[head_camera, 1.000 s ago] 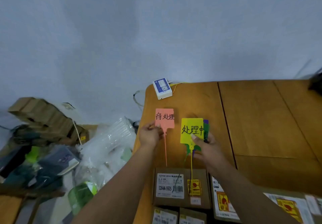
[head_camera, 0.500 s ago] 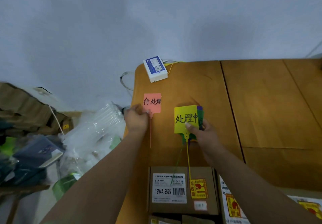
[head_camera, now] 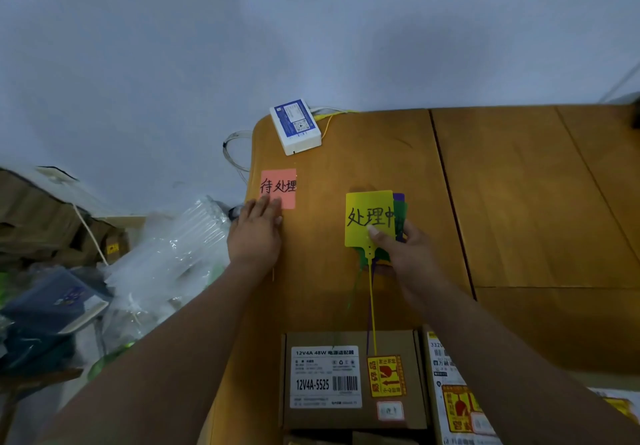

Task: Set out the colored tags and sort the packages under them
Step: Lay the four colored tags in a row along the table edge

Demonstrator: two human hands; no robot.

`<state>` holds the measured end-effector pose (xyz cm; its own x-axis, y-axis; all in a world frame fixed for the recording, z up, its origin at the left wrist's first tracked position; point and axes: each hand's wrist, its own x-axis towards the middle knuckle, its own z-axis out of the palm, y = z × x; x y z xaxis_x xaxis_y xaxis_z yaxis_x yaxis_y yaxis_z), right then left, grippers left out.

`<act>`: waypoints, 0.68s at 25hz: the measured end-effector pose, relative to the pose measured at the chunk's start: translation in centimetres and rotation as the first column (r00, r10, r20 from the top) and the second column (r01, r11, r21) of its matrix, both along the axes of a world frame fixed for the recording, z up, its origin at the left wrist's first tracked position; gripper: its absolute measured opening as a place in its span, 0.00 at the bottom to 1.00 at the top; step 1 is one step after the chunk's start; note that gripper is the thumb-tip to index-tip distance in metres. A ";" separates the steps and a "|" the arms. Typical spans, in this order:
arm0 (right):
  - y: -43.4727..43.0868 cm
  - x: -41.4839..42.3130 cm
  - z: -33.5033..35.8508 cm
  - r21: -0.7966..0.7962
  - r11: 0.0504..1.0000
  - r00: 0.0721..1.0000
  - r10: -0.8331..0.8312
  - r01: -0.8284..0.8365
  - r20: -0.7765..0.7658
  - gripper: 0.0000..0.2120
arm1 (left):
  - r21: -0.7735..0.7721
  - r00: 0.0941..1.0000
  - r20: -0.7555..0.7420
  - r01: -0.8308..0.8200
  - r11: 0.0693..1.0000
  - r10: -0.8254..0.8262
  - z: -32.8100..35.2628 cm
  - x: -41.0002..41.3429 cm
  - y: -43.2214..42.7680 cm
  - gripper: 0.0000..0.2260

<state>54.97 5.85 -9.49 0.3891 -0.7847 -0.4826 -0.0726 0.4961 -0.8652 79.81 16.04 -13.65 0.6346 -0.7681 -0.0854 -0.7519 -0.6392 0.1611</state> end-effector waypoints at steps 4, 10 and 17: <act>-0.5 -0.8 0.9 -0.013 1.000 1.000 -0.016 0.016 0.011 0.15 | -0.254 0.994 -0.101 0.019 0.967 -0.046 2.5 -3.4 -0.2 0.19; -2.4 -4.8 4.2 -0.048 0.997 0.998 -0.064 0.065 0.031 0.16 | -0.387 0.435 -0.882 -0.456 0.801 -0.178 8.4 -15.7 -4.2 0.07; -6.5 -14.3 6.1 -0.047 0.995 0.982 -0.075 0.085 0.171 0.15 | -0.187 0.124 -0.982 -0.624 0.758 -0.141 11.5 -24.8 -9.1 0.10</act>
